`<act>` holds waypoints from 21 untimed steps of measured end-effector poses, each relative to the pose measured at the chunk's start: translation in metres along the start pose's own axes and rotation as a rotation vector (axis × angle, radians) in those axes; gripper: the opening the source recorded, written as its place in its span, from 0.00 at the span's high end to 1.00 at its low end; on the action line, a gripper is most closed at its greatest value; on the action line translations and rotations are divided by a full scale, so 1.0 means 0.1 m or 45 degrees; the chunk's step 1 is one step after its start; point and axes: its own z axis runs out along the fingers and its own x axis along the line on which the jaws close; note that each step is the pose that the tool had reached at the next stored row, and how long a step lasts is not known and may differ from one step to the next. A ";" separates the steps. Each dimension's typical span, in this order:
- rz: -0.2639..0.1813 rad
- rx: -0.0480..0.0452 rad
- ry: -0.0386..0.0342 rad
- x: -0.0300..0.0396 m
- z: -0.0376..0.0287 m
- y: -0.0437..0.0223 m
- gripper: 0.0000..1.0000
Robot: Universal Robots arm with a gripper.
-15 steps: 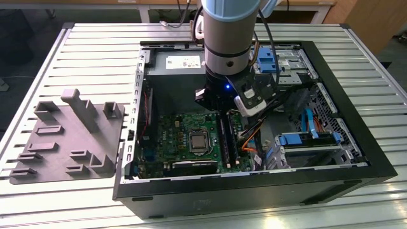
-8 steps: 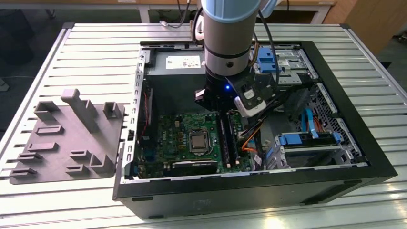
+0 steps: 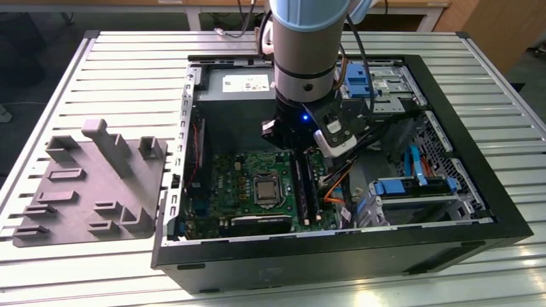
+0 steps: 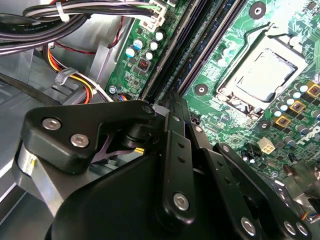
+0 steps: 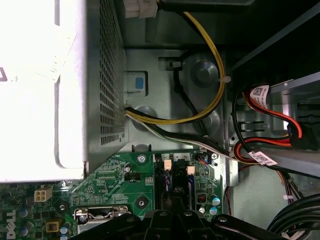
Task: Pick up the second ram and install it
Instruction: 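Press down the second ram until it locks into place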
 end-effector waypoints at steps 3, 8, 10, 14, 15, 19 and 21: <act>0.000 0.000 0.0000 0.000 0.001 0.000 0.89; 0.000 0.000 0.0001 0.001 0.013 -0.001 0.89; 0.000 0.000 0.0001 0.001 0.014 -0.001 0.89; 0.000 0.000 0.0000 0.002 0.030 -0.002 0.89; 0.000 0.000 0.0001 0.003 0.032 -0.002 0.89; 0.000 0.000 0.0000 0.003 0.034 -0.002 0.89; 0.000 0.000 0.0000 0.003 0.042 -0.002 0.89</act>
